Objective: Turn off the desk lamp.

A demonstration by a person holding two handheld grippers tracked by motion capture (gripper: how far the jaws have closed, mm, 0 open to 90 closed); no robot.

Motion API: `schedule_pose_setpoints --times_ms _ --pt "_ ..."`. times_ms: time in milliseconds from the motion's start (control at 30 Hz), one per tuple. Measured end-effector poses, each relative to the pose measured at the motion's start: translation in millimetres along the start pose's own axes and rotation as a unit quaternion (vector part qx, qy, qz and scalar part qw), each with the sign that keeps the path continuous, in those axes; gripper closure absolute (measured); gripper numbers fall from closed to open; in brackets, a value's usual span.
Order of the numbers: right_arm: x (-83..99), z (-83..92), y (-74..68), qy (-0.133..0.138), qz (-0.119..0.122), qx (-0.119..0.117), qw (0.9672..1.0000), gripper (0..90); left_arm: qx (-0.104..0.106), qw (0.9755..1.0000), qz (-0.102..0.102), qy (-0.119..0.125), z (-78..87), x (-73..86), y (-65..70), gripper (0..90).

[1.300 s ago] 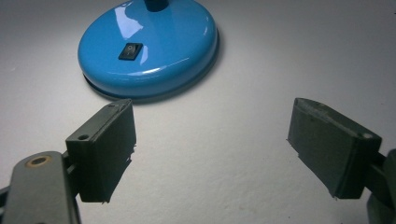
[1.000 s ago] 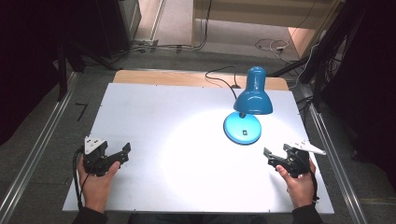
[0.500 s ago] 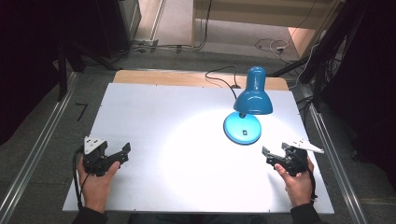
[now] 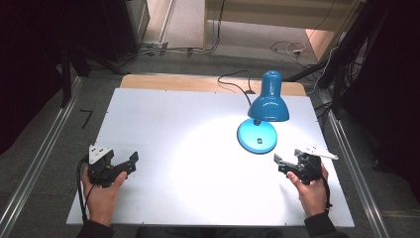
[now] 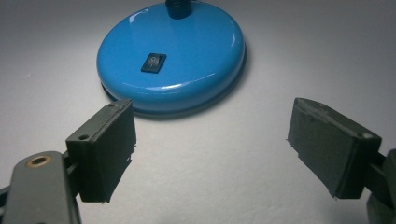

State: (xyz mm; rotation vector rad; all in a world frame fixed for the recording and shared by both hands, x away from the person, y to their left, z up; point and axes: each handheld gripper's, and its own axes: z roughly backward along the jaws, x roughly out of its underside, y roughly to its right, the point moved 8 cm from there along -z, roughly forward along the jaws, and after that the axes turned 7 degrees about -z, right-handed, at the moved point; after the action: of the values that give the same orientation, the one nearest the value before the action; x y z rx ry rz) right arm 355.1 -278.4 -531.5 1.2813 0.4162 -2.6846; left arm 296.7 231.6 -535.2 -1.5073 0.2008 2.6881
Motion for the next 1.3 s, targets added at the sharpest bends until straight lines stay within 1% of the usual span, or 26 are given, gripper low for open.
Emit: schedule_pose_setpoints --times_ms 467,700,1133,1300 --pt "-3.7 -5.1 -5.4 -0.001 0.003 -0.005 1.0000 14.0 0.000 1.0000 0.000 0.000 0.4 -0.1 -0.2 15.1" --pt "-5.5 -6.2 -7.1 -0.001 0.000 -0.007 1.0000 14.0 0.001 1.0000 0.000 0.000 0.3 0.0 0.1 15.1" --pt "-9.2 -11.8 -12.7 0.000 0.004 -0.011 0.9999 14.1 0.001 1.0000 0.000 -0.001 0.0 0.2 0.1 15.1" --pt "-10.2 -14.9 -15.4 -0.002 0.009 -0.013 0.9999 14.1 0.001 1.0000 0.001 -0.001 0.0 0.2 0.0 15.1"
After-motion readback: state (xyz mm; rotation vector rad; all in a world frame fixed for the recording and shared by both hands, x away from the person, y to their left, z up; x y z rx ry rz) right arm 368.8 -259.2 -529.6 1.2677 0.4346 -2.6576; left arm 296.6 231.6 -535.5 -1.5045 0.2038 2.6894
